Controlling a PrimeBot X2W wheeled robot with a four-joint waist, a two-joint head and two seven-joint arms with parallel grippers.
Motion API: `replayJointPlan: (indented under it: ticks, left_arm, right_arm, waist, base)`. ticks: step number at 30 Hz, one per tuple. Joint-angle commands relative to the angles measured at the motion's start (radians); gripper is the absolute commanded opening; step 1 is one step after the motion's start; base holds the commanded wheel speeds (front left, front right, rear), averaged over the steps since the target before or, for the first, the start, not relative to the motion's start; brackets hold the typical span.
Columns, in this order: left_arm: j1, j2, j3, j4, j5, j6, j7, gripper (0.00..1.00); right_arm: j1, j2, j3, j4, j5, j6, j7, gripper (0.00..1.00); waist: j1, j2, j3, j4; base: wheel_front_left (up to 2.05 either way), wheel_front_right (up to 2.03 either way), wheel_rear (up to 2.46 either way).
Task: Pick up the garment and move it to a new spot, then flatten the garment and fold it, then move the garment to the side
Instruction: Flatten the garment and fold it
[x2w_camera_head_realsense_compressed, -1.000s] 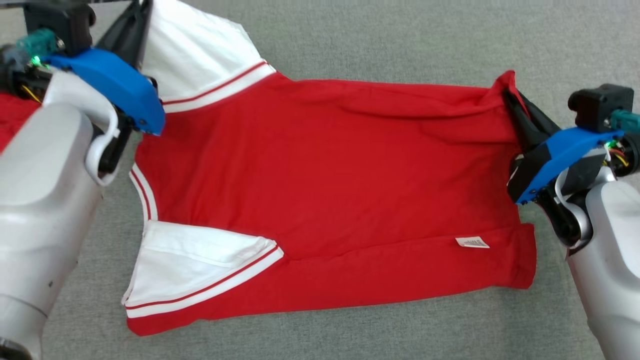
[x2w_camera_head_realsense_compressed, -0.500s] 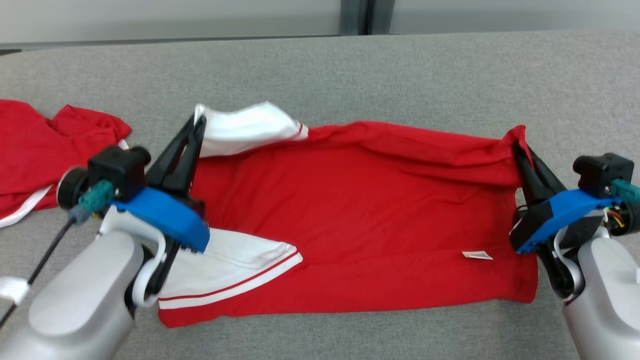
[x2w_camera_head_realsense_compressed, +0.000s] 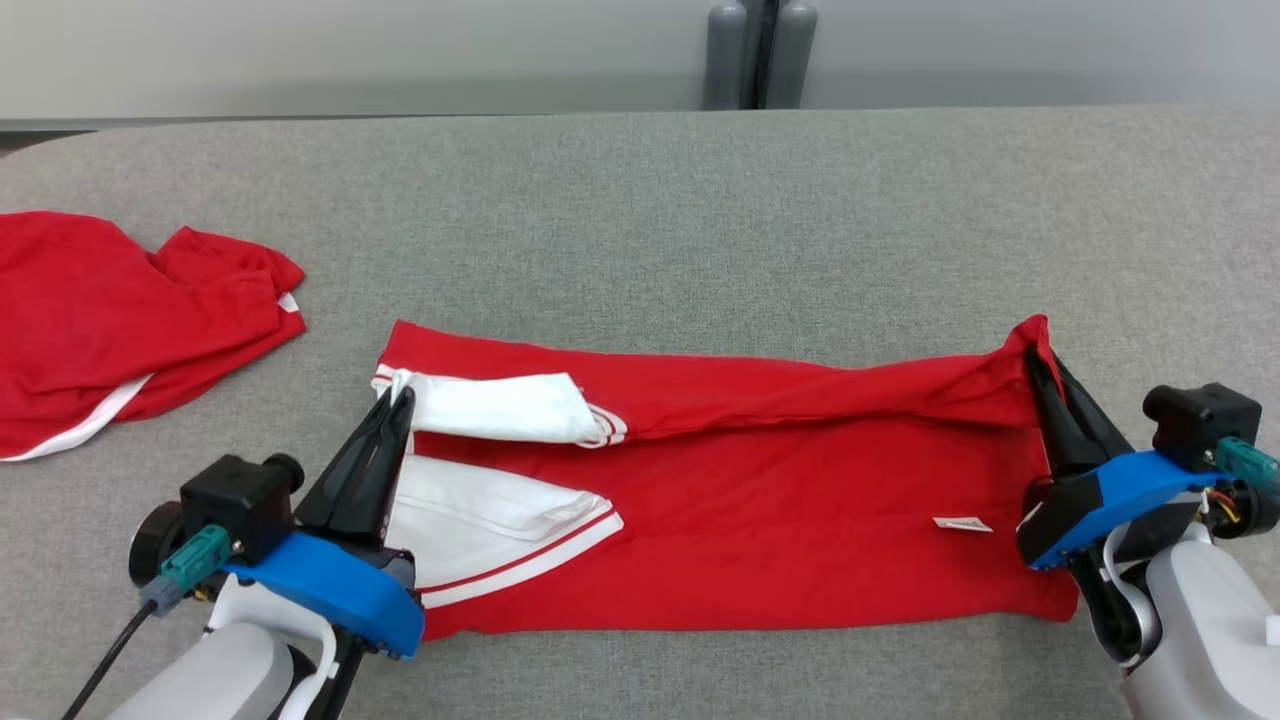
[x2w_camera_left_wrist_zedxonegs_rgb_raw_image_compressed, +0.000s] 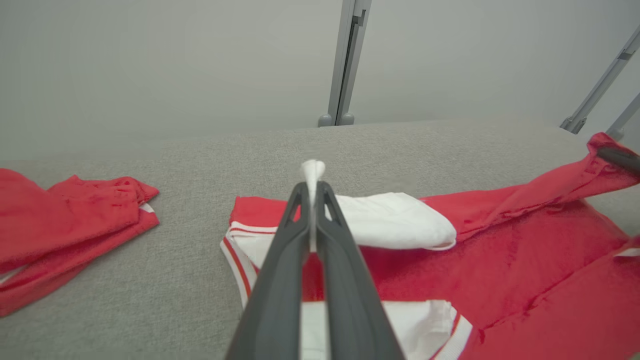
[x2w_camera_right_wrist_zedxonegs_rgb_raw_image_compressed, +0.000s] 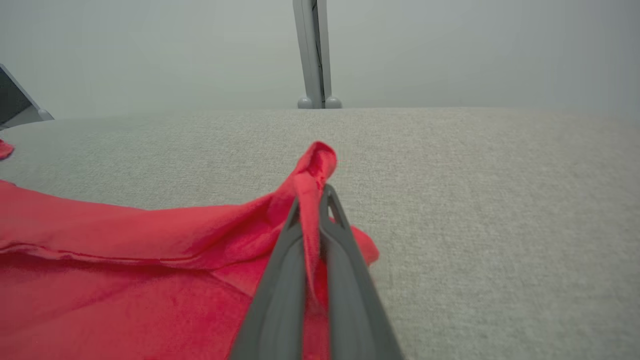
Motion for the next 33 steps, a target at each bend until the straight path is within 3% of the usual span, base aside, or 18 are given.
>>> replayJointPlan:
  ticks: [1, 2, 3, 10, 16, 24, 33]
  left_arm:
    - [0.010, 0.008, 0.007, -0.007, 0.005, 0.014, -0.009, 0.25]
    - [0.017, 0.006, 0.010, -0.007, 0.006, 0.020, -0.014, 0.76]
    - [0.027, 0.005, 0.012, -0.004, 0.010, 0.027, -0.018, 1.00]
    - [0.091, -0.027, 0.087, 0.006, 0.027, 0.067, -0.045, 1.00]
    - [0.161, -0.089, 0.249, -0.035, 0.132, 0.093, -0.048, 1.00]
    - [0.255, -0.214, 0.452, -0.072, 0.308, 0.055, -0.049, 1.00]
    - [0.319, -0.334, 0.599, -0.046, 0.435, -0.026, -0.049, 1.00]
  right_arm:
    - [0.020, 0.003, -0.007, 0.001, 0.006, 0.000, -0.014, 1.00]
    - [0.023, 0.005, -0.008, 0.000, 0.011, 0.000, -0.024, 1.00]
    - [0.029, 0.007, -0.008, -0.002, 0.012, 0.000, -0.029, 1.00]
    - [0.064, 0.004, -0.025, -0.051, 0.040, 0.000, -0.070, 1.00]
    - [0.071, 0.002, -0.068, -0.084, 0.045, 0.000, -0.068, 1.00]
    - [0.077, 0.051, -0.128, -0.017, 0.020, 0.000, 0.003, 1.00]
    - [0.108, 0.107, -0.164, 0.087, -0.033, 0.000, 0.065, 1.00]
  waist:
    - [0.0001, -0.0001, -0.003, 0.000]
    - [0.0001, -0.0001, -0.006, 0.000]
    - [0.0001, -0.0001, -0.011, 0.000]
    - [0.0001, -0.0001, -0.036, -0.011]
    - [0.0001, -0.0001, -0.043, -0.010]
    - [0.0001, -0.0001, -0.037, 0.010]
    - [0.0001, -0.0001, -0.029, 0.021]
  base:
    - [0.00, 0.00, 0.00]
    - [0.00, 0.00, 0.00]
    - [0.00, 0.00, 0.00]
    - [0.00, 0.00, 0.00]
    - [0.00, 0.00, 0.00]
    - [0.00, 0.00, 0.00]
    - [0.00, 0.00, 0.00]
